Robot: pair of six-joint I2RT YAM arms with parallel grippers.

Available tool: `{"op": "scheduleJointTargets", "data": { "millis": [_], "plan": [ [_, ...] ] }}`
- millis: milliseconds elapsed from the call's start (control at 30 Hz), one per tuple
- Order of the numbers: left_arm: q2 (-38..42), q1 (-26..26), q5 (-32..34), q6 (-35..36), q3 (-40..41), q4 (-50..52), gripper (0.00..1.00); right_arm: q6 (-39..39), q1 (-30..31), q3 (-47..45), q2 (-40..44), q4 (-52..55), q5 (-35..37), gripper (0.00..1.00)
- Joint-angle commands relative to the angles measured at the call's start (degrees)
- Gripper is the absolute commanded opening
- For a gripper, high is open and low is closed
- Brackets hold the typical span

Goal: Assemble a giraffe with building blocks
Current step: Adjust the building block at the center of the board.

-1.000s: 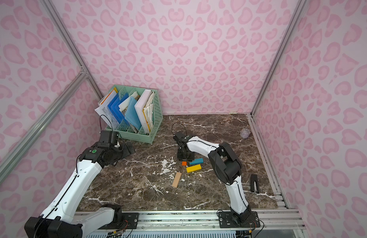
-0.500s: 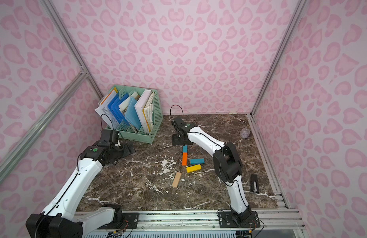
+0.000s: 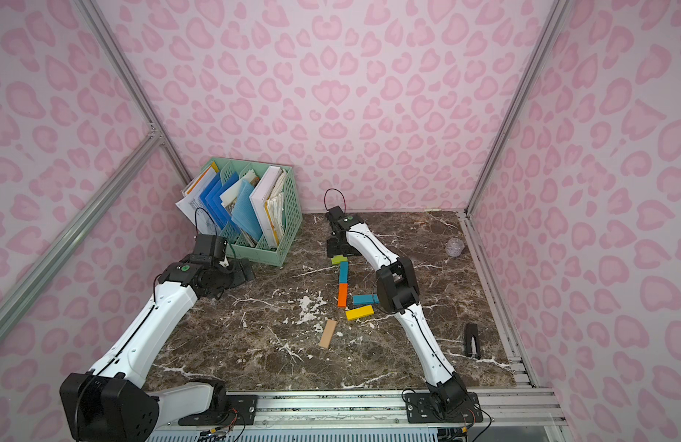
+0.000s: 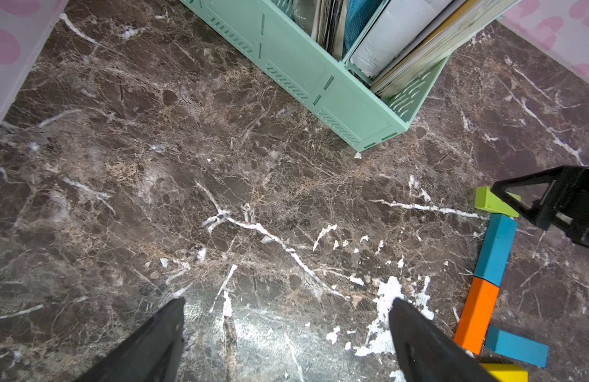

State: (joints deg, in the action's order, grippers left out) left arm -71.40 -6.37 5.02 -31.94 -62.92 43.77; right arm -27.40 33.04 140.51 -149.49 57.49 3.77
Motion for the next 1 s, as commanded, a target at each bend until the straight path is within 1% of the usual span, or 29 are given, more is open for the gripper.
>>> {"op": "scheduleJointTargets", "data": {
  "millis": [0, 233, 400, 567, 667, 967],
  "plan": [
    [-0.2, 0.0, -0.3, 0.7, 0.2, -1.0, 0.99, 0.4, 0.4, -3.4, 1.3, -1.3, -1.6, 0.84],
    [-0.1, 0.0, -0.4, 0.6, 0.7, -1.4, 0.99, 0.2, 0.8, -4.5, 1.6, -3.1, -3.7, 0.84],
    [0.5, 0.0, -0.2, 0.7, 1.1, -1.3, 0.99, 0.2, 0.8, -4.1, 1.4, -4.4, -3.8, 0.84],
    [1.0, 0.0, 0.0, 0.9, 1.0, -0.9, 0.99, -0.7, 0.6, -1.7, -0.3, -2.1, -2.8, 0.83],
    [1.1, 0.0, 0.1, 0.9, 1.1, -0.9, 0.99, -1.5, 0.8, -1.7, -0.3, -1.2, -1.0, 0.75],
    [1.2, 0.0, -0.3, 0.6, 1.2, -1.0, 0.99, -3.0, 2.4, -2.0, 0.6, -1.1, 0.6, 0.65]
  ]
}}
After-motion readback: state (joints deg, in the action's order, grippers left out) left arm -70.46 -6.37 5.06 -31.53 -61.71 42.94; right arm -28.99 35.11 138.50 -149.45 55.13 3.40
